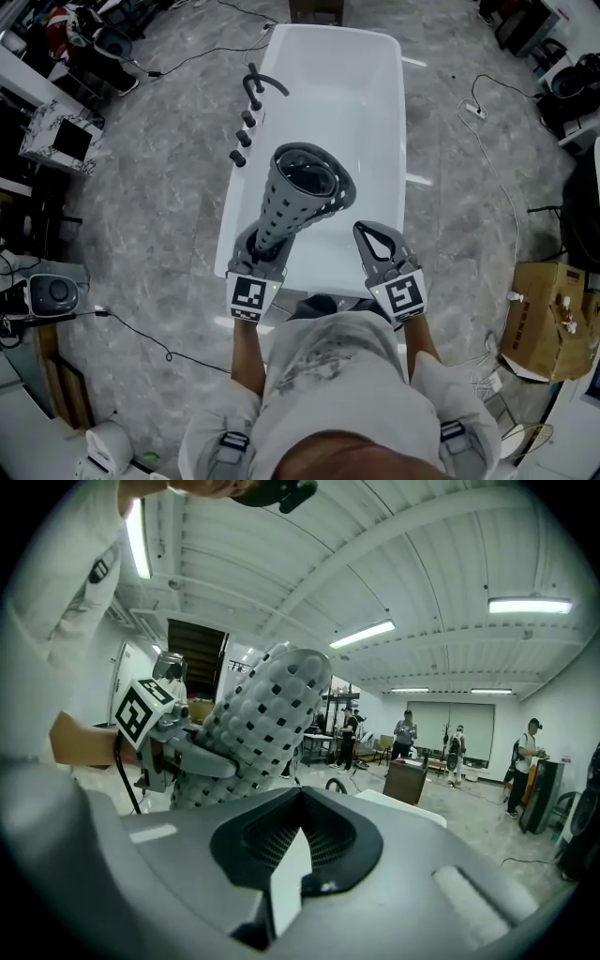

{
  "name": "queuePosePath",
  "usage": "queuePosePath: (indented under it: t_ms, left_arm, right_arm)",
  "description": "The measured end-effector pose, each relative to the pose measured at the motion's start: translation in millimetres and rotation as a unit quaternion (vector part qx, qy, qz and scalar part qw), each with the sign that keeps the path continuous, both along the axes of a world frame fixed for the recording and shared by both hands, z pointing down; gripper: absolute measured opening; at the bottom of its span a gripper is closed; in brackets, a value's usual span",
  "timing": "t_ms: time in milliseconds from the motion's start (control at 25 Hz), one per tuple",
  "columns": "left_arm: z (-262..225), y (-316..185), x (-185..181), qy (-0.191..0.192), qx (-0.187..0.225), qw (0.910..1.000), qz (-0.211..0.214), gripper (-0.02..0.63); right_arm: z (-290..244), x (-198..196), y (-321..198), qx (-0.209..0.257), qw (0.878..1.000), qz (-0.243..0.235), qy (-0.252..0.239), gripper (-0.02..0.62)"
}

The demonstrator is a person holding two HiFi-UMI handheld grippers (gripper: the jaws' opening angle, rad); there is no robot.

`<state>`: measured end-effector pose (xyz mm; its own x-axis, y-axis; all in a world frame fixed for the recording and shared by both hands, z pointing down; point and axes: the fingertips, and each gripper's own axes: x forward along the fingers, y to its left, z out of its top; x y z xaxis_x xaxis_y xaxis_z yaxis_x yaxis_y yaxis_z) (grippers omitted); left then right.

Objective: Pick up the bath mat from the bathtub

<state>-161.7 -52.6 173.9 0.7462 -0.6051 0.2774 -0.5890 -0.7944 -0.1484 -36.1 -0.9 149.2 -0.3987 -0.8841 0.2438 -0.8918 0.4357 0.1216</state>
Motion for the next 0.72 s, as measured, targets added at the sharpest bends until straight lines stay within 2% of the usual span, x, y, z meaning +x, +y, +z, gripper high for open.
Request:
queuePosePath:
  t_ms: [280, 720]
  left_arm:
    - [-12, 14, -3, 0.014, -0.005, 0.9998, 0.010, 0.190]
    - [-13, 27, -3, 0.023, -0.012, 0.9995, 0.016, 0.192]
  right_arm:
    - [-14, -7, 1, 0.018, 1.000, 0.003, 0.001, 0.002]
    - [-15, -16, 6, 0.007, 1.000, -0.005, 0.011, 0.002]
